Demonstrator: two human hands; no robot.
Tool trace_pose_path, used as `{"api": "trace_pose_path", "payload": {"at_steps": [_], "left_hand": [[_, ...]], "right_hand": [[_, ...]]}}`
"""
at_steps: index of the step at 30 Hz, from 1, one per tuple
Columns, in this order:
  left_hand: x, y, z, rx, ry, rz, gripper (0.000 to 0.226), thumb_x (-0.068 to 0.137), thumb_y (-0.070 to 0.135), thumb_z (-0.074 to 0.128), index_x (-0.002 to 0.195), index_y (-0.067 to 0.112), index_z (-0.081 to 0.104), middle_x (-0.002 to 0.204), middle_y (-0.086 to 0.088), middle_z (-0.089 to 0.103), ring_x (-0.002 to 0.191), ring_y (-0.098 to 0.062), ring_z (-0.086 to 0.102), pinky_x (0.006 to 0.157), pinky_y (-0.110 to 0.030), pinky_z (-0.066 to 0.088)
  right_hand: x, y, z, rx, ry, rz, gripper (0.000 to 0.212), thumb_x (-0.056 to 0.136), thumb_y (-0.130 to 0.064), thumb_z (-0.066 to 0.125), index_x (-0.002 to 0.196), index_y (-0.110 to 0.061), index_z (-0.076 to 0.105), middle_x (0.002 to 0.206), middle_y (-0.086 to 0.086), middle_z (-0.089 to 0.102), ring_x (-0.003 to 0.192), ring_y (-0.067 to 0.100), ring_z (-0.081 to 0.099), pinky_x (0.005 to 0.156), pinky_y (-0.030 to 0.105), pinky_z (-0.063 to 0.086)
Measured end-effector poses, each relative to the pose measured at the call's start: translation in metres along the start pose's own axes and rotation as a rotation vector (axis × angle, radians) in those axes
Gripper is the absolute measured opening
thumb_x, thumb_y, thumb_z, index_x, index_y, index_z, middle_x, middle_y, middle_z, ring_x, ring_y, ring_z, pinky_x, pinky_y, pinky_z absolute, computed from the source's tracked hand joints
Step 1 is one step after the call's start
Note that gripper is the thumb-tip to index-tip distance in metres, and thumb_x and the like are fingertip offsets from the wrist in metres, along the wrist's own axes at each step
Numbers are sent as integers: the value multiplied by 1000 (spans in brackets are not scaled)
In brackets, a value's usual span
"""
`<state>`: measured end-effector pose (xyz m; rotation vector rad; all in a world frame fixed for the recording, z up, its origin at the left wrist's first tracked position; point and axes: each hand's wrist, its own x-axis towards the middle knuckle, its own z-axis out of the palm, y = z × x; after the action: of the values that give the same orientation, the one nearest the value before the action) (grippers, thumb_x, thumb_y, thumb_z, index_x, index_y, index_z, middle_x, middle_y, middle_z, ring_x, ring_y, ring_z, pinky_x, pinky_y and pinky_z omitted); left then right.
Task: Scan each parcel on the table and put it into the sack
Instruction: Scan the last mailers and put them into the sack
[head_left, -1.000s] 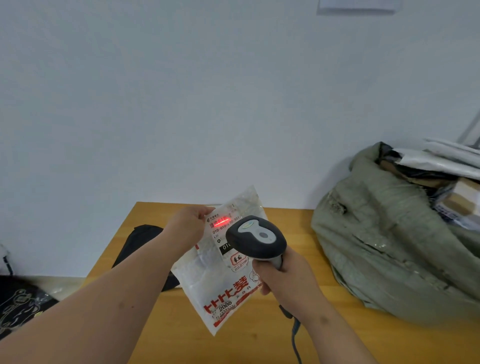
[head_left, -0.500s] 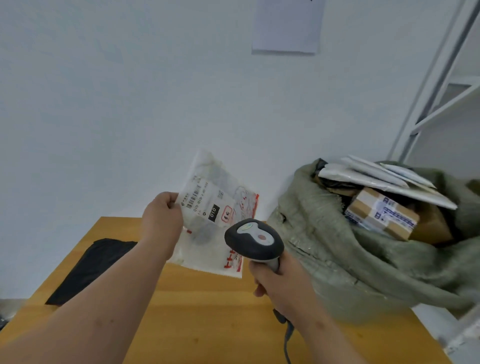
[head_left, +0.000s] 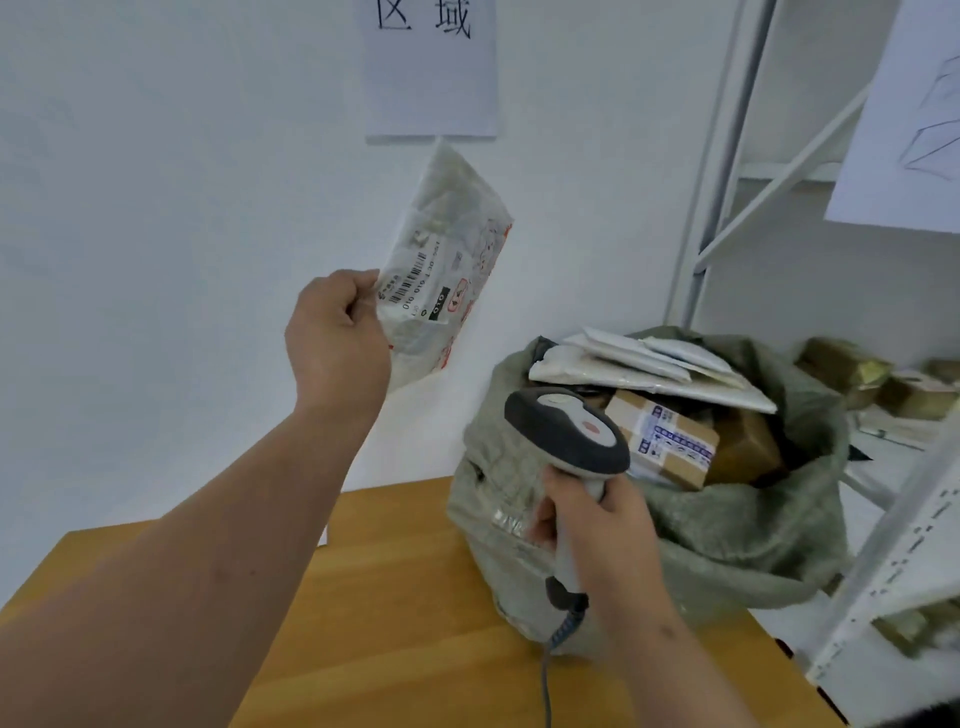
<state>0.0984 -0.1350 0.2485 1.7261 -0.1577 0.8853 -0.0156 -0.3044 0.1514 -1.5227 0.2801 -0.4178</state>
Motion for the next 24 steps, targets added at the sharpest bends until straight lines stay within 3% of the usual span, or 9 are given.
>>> {"api": "trace_pose_path", "payload": {"at_steps": [2, 4, 7, 10, 13, 15, 17, 19, 24], "left_hand": [[7, 7, 28, -39, -23, 81, 26, 94, 1, 50, 106, 10, 71, 102, 4, 60, 84, 7, 52, 76, 2, 36], [14, 16, 57, -72, -55, 193, 27, 89, -2, 49, 101, 7, 72, 96, 1, 57, 86, -4, 55, 83, -12, 45], [22, 34, 98, -50, -103, 404, 26, 83, -2, 48, 92, 0, 72, 87, -8, 55, 83, -16, 51, 74, -5, 37], [21, 52, 138, -10, -166, 587, 29, 78, -4, 46, 89, -2, 74, 83, -18, 60, 80, -23, 54, 70, -22, 39], [16, 53, 178, 136, -342, 749, 33, 75, -2, 46, 91, 3, 75, 87, -16, 67, 83, -35, 63, 75, -40, 50], [12, 44, 204, 332, -455, 829, 37, 75, -6, 50, 96, 11, 76, 94, -9, 71, 86, -34, 66, 87, -44, 46], [3, 36, 223, 512, -566, 800, 43, 81, -7, 53, 107, 22, 73, 110, 1, 69, 100, -25, 64, 100, -36, 31], [-7, 31, 239, 665, -671, 715, 48, 88, -4, 49, 115, 31, 67, 121, 9, 64, 108, -17, 59, 102, -28, 23], [-31, 31, 266, 837, -859, 633, 58, 87, -3, 48, 125, 39, 59, 133, 15, 56, 120, -9, 53, 111, -28, 20]], "right_hand": [[9, 0, -9, 16, 38, -8, 13, 94, -21, 64, 86, -11, 62, 62, 5, 64, 60, 24, 63, 60, 35, 53], [14, 0, -18, 39, 79, 5, 13, 94, -19, 64, 85, -11, 61, 61, 4, 63, 59, 23, 63, 61, 39, 54], [19, 3, -32, 74, 120, 21, 9, 94, -14, 64, 87, -8, 61, 58, 3, 61, 53, 17, 61, 65, 43, 58], [29, 5, -48, 73, 129, 46, 6, 94, -12, 64, 93, -7, 63, 58, 5, 62, 50, 14, 60, 52, 27, 53], [45, 5, -68, 45, 91, 51, 5, 94, -14, 64, 97, -9, 64, 61, 7, 65, 52, 17, 61, 51, 25, 51], [57, 5, -84, 36, 55, 61, 5, 94, -13, 64, 96, -9, 64, 63, 8, 64, 55, 21, 61, 51, 25, 51], [66, 3, -100, 21, 21, 90, 5, 94, -14, 64, 96, -10, 64, 63, 5, 65, 55, 20, 63, 53, 27, 52], [75, 2, -115, 11, -17, 116, 5, 94, -16, 64, 97, -13, 63, 62, 2, 65, 55, 18, 65, 53, 24, 53], [94, 3, -143, 28, -57, 128, 6, 93, -14, 64, 97, -10, 63, 58, 2, 63, 51, 16, 61, 57, 26, 52]]}}
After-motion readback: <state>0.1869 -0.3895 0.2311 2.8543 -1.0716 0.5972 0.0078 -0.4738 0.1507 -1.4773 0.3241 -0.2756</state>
